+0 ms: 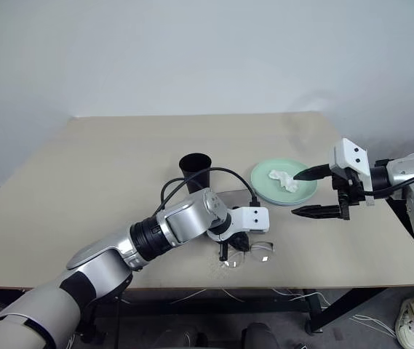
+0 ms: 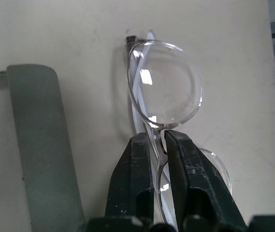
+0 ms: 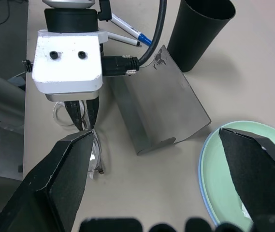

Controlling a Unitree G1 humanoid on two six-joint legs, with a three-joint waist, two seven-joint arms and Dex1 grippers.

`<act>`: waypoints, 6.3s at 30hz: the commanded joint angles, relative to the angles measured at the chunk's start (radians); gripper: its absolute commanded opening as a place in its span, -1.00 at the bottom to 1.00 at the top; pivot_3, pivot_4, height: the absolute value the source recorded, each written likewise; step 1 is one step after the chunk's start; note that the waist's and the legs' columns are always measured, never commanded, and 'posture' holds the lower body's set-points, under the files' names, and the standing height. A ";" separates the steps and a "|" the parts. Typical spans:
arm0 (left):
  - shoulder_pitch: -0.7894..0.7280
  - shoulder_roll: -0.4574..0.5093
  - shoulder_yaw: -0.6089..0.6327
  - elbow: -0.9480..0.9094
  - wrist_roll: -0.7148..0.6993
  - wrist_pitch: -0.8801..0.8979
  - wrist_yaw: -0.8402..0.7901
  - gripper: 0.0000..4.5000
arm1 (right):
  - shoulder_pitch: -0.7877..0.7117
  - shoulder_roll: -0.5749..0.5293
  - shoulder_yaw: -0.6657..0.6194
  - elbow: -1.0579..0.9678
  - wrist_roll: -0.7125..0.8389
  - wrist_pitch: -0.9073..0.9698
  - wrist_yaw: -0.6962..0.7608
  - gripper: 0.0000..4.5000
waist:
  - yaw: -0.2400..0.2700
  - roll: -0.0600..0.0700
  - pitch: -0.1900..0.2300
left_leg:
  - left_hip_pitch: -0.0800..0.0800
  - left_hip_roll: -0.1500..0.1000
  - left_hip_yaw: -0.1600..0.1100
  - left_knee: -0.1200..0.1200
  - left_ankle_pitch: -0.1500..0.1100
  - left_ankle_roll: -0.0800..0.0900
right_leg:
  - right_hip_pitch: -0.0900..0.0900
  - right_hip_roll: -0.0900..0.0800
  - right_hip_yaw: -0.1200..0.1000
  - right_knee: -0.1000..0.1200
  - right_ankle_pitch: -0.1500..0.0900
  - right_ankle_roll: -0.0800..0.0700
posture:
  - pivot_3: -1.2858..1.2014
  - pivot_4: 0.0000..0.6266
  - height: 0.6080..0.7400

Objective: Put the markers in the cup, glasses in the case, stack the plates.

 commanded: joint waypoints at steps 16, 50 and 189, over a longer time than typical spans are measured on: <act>0.004 -0.005 0.010 0.023 0.059 -0.043 -0.009 -0.98 | -0.023 -0.001 -0.016 -0.040 0.008 0.004 -0.025 1.00 | 0.000 0.000 0.000 | 0.000 0.000 0.000 0.001 0.000 0.000 | 0.001 0.000 0.000 0.000 0.000 0.000 | 0.03 -1.00 0.88; -0.103 0.089 0.272 0.231 0.155 -0.289 0.105 -0.98 | -0.147 0.041 0.036 0.059 -0.031 -0.040 -0.003 1.00 | 0.000 0.003 -0.002 | 0.000 -0.001 -0.001 0.001 0.000 0.000 | 0.000 0.000 0.000 0.000 0.000 0.001 | 0.03 -1.00 0.88; 0.169 0.094 0.475 -0.216 0.254 -0.157 -0.061 -0.99 | -0.132 0.081 0.034 0.029 -0.028 -0.033 -0.040 1.00 | -0.002 0.004 -0.003 | 0.000 0.001 0.000 0.005 0.000 0.001 | 0.001 0.000 0.000 0.001 0.002 0.003 | 0.03 -1.00 0.88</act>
